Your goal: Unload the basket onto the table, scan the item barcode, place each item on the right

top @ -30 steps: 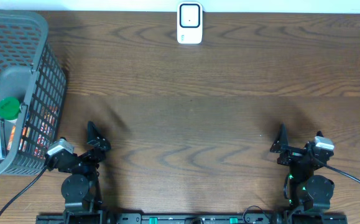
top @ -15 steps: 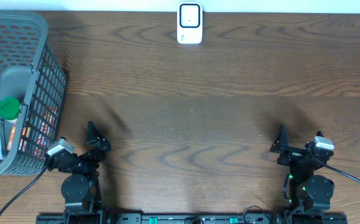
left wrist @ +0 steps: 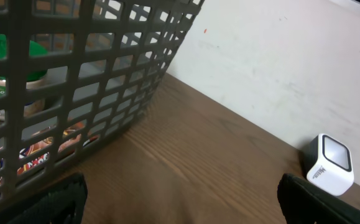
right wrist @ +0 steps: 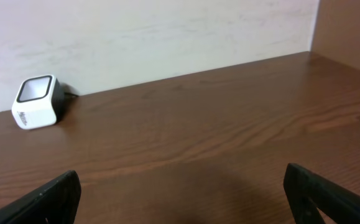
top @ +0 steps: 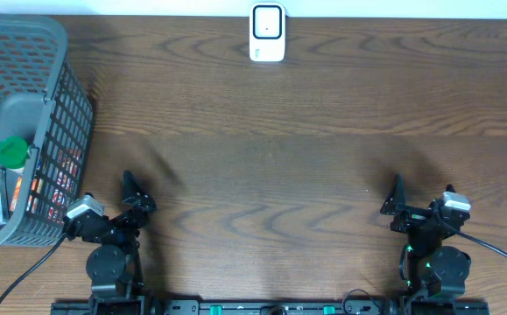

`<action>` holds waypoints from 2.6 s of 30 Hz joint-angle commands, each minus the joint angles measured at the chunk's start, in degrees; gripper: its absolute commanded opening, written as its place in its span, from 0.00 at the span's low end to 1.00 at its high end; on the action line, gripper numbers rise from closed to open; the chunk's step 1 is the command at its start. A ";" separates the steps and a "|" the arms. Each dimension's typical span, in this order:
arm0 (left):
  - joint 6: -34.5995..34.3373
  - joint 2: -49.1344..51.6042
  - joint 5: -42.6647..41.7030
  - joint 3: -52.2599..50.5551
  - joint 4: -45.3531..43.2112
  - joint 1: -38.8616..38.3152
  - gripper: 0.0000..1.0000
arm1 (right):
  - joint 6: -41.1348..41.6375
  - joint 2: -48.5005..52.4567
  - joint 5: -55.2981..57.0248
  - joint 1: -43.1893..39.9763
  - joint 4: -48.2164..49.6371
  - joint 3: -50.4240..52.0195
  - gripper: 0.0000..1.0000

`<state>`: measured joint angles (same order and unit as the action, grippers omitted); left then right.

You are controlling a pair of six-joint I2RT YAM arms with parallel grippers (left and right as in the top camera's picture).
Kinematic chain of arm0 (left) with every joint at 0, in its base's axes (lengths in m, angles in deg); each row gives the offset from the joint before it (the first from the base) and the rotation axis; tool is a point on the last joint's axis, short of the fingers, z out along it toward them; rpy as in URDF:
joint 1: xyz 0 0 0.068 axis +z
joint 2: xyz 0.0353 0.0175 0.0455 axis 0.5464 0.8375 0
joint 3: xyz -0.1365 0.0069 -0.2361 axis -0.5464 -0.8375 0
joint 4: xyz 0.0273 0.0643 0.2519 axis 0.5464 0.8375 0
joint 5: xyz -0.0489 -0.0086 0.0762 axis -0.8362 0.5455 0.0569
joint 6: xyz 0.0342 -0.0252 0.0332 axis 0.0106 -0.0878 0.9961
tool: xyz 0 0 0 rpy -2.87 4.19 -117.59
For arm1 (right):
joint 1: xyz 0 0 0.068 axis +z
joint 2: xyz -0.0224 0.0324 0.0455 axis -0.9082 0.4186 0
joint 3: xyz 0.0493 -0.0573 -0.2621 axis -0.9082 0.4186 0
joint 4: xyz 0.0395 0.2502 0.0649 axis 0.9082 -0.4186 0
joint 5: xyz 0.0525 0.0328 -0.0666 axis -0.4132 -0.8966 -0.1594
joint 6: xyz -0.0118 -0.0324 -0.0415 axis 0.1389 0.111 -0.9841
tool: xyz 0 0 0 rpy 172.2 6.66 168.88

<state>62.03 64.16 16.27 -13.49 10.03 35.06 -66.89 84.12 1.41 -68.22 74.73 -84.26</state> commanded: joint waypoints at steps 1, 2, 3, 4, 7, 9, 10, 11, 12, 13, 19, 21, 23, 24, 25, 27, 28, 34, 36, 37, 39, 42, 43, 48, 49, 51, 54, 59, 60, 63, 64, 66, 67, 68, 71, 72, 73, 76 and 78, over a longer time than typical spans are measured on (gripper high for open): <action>1.16 -0.44 0.66 -1.88 0.55 0.13 0.98 | -0.61 -0.55 -0.26 -0.04 0.13 0.39 0.99; 1.11 -0.44 0.44 -1.88 0.55 0.13 0.98 | -0.61 -0.55 -0.26 -0.04 0.15 0.39 0.99; 0.92 -0.44 -0.87 -1.86 0.55 0.11 0.98 | -0.61 -0.57 -0.26 -0.04 0.13 0.39 0.99; 1.46 -0.44 -4.31 -1.86 0.59 -0.02 0.98 | -0.61 -0.55 -0.26 -0.04 0.13 0.39 0.99; 8.59 0.11 -15.82 -1.84 0.83 -0.04 0.98 | -0.61 -0.55 -0.26 -0.04 0.15 0.39 0.99; 10.84 1.25 -20.44 -1.77 1.03 -0.04 0.98 | -0.61 -0.55 -0.26 -0.04 0.15 0.39 0.99; 11.13 1.86 -21.24 -1.60 1.05 -0.04 0.98 | -0.61 -0.55 -0.26 -0.04 0.13 0.39 0.99; 11.32 2.49 -22.03 -1.25 1.07 -0.04 0.98 | -0.61 -0.57 -0.26 -0.04 0.13 0.39 0.99; 11.47 3.39 -23.34 -0.52 1.07 -0.04 0.98 | -0.61 -0.55 -0.26 -0.04 0.13 0.39 0.99; 11.82 4.44 -25.03 0.63 1.03 -0.04 0.98 | -0.61 -0.55 -0.26 -0.04 0.15 0.39 0.99; 16.57 13.51 -29.77 13.64 1.55 -0.04 0.98 | -0.61 -0.55 -0.26 -0.04 0.13 0.39 0.99; 16.68 18.80 -29.77 20.92 3.10 -0.04 0.98 | -0.61 -0.55 -0.26 -0.04 0.13 0.39 0.99; 16.65 24.52 -29.97 28.98 6.19 -0.04 0.98 | -0.61 -0.55 -0.26 -0.04 0.13 0.39 0.99; 16.65 27.23 -29.97 32.98 8.13 -0.04 0.98 | -0.61 -0.55 -0.26 -0.04 0.13 0.39 0.99; 16.65 30.38 -29.94 37.86 10.84 -0.04 0.98 | -0.61 -0.55 -0.26 -0.04 0.15 0.39 0.99; 16.61 36.37 -28.72 47.89 17.00 0.00 0.98 | -0.61 -0.55 -0.26 -0.04 0.13 0.39 0.99; 16.31 39.89 -26.49 54.34 21.51 0.02 0.98 | -0.61 -0.55 -0.26 -0.04 0.13 0.39 0.99; 15.93 59.52 -7.17 91.49 46.73 0.04 0.98 | -0.61 -0.55 -0.26 -0.04 0.15 0.39 0.99; 14.75 65.42 1.16 103.16 53.57 0.39 0.98 | -0.61 -0.55 -0.26 -0.04 0.13 0.39 0.99; 14.69 67.41 3.52 107.19 55.63 0.72 0.98 | -0.61 -0.55 -0.26 -0.04 0.15 0.39 0.99; 14.71 71.01 7.13 114.09 57.64 1.51 0.98 | -0.61 -0.55 -0.26 -0.04 0.15 0.39 0.99; 14.69 73.13 7.82 116.13 57.77 1.75 0.98 | -0.61 -0.55 -0.26 -0.04 0.13 0.39 0.99; 14.71 73.59 7.87 116.04 58.58 1.75 0.98 | -0.61 -0.55 -0.26 -0.04 0.15 0.39 0.99; 17.53 75.63 8.39 115.75 61.77 1.90 0.98 | -0.61 -0.55 -0.26 -0.04 0.13 0.39 0.99; 17.53 75.91 9.22 115.75 61.77 2.12 0.98 | -0.61 -0.55 -0.26 -0.04 0.13 0.39 0.99; 17.16 76.56 10.36 115.75 61.35 3.41 0.98 | -0.61 -0.55 -0.26 -0.04 0.13 0.39 0.99; 10.75 78.53 10.14 115.78 62.31 9.25 0.98 | -0.61 -0.55 -0.26 -0.04 0.13 0.39 0.99; 5.20 84.35 3.08 115.78 65.92 22.77 0.98 | -0.61 -0.52 -0.26 -0.04 0.15 0.39 0.99; 3.02 85.59 3.04 115.78 66.55 25.18 0.98 | -0.61 -0.55 -0.26 -0.04 0.15 0.39 0.99; -3.10 88.78 2.86 115.78 67.54 30.95 0.98 | -0.61 -0.52 -0.26 -0.04 0.13 0.39 0.99; -3.67 89.61 2.05 115.78 67.56 32.11 0.98 | -0.61 -0.55 -0.26 -0.04 0.13 0.39 0.99; -4.00 91.65 -0.55 115.78 67.49 34.34 0.98 | -0.61 -0.55 -0.26 -0.04 0.13 0.39 0.99; -4.37 92.74 -1.55 115.78 67.71 35.12 0.98 | -0.61 -0.52 -0.26 -0.04 0.13 0.39 0.99; -4.70 93.83 -2.29 115.78 67.95 35.63 0.98 | -0.61 -0.52 -0.26 -0.04 0.15 0.39 0.99; -4.68 97.50 -3.98 115.75 68.28 36.00 0.98 | -0.61 -0.52 -0.26 -0.04 0.15 0.39 0.99; -4.70 98.62 -4.37 115.75 68.46 35.98 0.98 | -0.61 -0.55 -0.26 -0.04 0.13 0.39 0.99; -5.01 100.08 -4.48 115.75 68.85 35.98 0.98 | -0.61 -0.55 -0.26 -0.04 0.13 0.39 0.99; -6.64 104.06 -4.48 115.69 69.79 35.98 0.98 | -0.61 -0.55 -0.26 -0.04 0.13 0.39 0.99; -6.82 106.42 -4.46 115.65 69.88 35.98 0.98 | -0.61 -0.52 -0.26 -0.04 0.13 0.39 0.99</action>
<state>57.03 167.63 12.79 102.00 79.54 70.94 -67.04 84.12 1.38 -68.22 74.93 -84.09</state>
